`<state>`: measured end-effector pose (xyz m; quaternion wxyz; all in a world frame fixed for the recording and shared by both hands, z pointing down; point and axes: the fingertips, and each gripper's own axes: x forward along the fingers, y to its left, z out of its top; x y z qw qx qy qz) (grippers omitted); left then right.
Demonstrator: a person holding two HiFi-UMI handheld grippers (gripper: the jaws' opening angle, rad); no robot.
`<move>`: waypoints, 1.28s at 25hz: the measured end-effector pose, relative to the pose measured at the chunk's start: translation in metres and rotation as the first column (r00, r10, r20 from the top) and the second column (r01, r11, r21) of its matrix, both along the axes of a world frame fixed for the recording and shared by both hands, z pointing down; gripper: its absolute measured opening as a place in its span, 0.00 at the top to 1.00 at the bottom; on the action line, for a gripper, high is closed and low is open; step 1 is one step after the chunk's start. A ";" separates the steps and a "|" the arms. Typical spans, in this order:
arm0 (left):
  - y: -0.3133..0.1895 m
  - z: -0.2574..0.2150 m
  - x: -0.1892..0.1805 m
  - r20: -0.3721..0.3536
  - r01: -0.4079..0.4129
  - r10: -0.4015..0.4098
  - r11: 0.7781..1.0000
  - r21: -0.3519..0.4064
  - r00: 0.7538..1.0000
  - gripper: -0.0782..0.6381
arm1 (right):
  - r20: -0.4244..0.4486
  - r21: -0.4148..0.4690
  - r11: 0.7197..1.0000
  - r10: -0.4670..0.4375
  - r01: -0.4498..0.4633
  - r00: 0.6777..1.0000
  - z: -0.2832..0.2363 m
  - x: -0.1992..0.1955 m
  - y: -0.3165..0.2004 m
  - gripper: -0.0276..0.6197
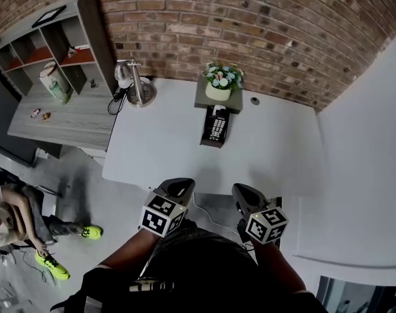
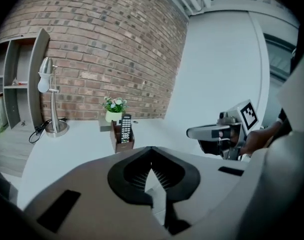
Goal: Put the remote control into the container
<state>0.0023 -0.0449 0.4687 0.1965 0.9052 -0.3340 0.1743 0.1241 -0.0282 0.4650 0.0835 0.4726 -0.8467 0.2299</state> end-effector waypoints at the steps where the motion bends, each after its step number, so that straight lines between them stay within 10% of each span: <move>1: 0.017 -0.004 0.009 -0.014 0.002 -0.002 1.000 0.006 1.000 0.90 | 0.017 0.002 1.000 -0.009 0.009 1.000 0.000 0.001 0.020 0.95; 14: 0.221 0.019 0.039 0.040 0.073 -0.072 0.997 -0.011 0.997 0.90 | 0.066 0.051 0.997 -0.062 0.059 0.996 0.003 0.021 0.190 0.95; 32: 0.228 -0.015 -0.041 0.035 0.058 -0.059 0.998 0.023 0.998 0.90 | 0.032 0.053 0.998 -0.018 0.016 0.999 -0.003 -0.053 0.218 0.95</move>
